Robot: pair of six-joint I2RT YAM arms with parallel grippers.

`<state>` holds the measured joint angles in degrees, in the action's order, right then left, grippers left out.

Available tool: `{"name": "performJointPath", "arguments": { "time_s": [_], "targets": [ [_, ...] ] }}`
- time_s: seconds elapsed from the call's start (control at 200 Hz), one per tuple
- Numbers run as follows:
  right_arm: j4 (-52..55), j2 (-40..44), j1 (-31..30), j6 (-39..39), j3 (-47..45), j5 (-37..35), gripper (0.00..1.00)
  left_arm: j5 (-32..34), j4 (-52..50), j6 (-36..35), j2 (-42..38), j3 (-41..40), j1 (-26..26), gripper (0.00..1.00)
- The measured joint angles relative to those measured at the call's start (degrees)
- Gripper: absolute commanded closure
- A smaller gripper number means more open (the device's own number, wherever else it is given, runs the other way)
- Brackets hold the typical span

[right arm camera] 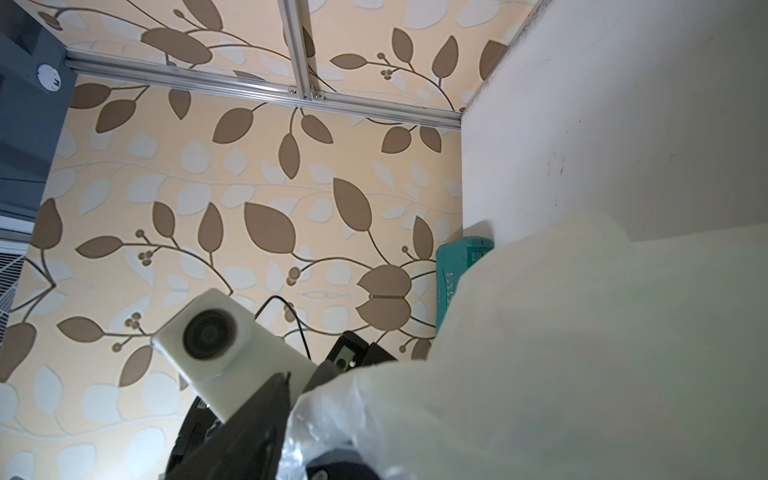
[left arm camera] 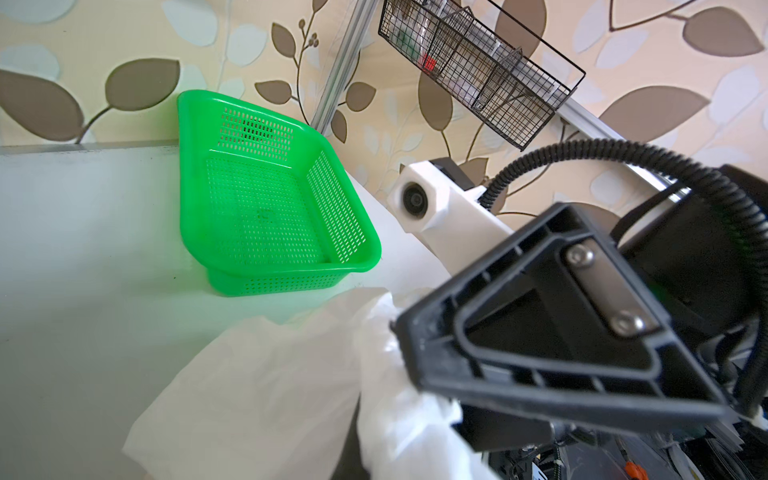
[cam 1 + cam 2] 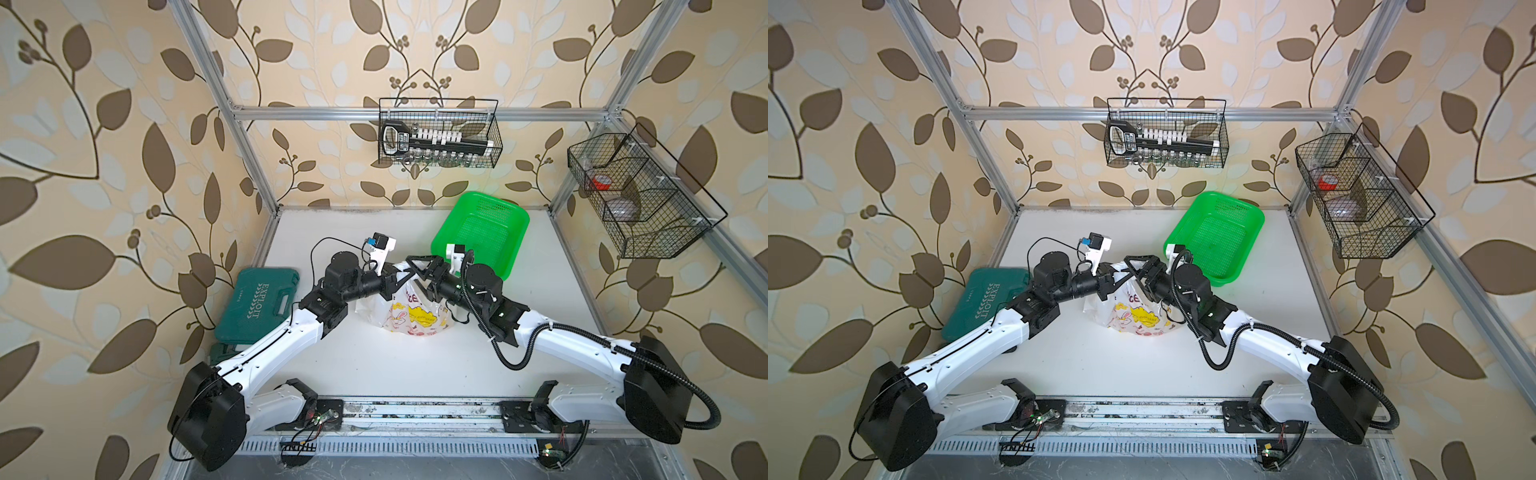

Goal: Place the pears into plastic bags & tie knots
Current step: Tie the plastic bag at the center of the board.

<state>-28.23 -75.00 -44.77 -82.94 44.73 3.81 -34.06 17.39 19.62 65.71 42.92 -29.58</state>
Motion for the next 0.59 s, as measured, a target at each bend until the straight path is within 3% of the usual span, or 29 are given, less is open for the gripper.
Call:
{"name": "performJointPath", "arguments": {
  "time_s": [0.27, 0.395, 0.48, 0.595],
  "targets": [
    [-3.0, -1.4, 1.4, -1.5, 0.4, 1.6, 0.53, -0.4, -0.2, -1.5, -0.8, -0.2, -0.1, 1.0],
    [-4.9, -2.2, 1.7, -1.9, 0.6, 2.8, 0.57, -0.1, -0.6, -3.2, -1.2, -0.2, -1.0, 1.0],
    [-6.1, -3.1, 2.0, -1.9, 0.6, 3.4, 0.7, 0.5, -1.4, -5.1, -1.2, -0.2, -2.1, 1.0],
    [-7.7, -5.2, 2.9, -2.3, 0.6, 4.3, 0.96, 2.5, -2.6, -7.3, -1.4, 0.1, -3.0, 1.0]
  ]
}}
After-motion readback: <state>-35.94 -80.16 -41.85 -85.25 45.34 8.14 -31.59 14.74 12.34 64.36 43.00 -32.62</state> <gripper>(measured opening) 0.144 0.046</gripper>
